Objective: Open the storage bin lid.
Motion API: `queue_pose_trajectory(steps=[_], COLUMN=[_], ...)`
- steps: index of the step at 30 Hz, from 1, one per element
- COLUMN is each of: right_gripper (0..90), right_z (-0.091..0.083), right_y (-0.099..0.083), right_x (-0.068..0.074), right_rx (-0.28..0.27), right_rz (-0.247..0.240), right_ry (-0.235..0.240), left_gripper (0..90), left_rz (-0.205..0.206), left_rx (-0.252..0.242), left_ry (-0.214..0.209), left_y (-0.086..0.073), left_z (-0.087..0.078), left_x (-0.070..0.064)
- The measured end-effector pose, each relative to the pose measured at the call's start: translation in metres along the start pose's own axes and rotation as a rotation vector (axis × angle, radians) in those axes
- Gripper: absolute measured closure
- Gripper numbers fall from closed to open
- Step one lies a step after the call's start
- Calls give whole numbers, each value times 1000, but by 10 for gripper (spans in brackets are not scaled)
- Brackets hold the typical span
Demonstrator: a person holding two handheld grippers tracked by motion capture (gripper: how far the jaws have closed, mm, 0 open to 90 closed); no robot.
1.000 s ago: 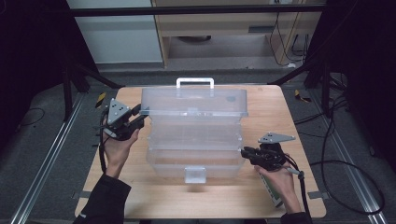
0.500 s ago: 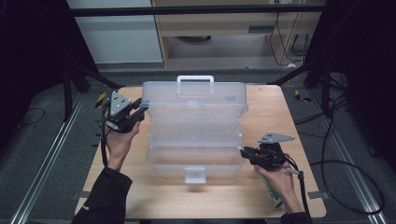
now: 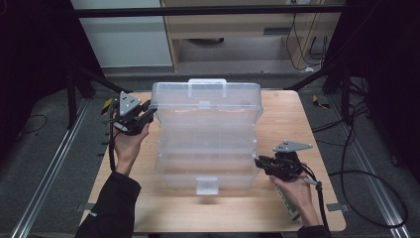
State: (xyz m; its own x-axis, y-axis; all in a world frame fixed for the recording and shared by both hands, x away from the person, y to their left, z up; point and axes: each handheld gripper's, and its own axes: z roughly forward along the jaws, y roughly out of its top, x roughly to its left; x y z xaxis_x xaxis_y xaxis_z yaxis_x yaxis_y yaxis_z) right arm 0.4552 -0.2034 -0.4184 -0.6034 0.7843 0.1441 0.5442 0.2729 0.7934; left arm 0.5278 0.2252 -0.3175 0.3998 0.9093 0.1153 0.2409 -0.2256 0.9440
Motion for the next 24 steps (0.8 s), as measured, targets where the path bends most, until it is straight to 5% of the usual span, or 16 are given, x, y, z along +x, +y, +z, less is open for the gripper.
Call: queue_pose_trajectory(steps=[24], right_gripper=[731], right_z=[1], right_y=[1], right_x=[0], right_rx=[3], right_rz=[0], right_ry=[-2], left_gripper=[770], left_rz=[-44], left_rx=[3], left_ry=[21], left_y=[16], left_z=[27], left_x=[9])
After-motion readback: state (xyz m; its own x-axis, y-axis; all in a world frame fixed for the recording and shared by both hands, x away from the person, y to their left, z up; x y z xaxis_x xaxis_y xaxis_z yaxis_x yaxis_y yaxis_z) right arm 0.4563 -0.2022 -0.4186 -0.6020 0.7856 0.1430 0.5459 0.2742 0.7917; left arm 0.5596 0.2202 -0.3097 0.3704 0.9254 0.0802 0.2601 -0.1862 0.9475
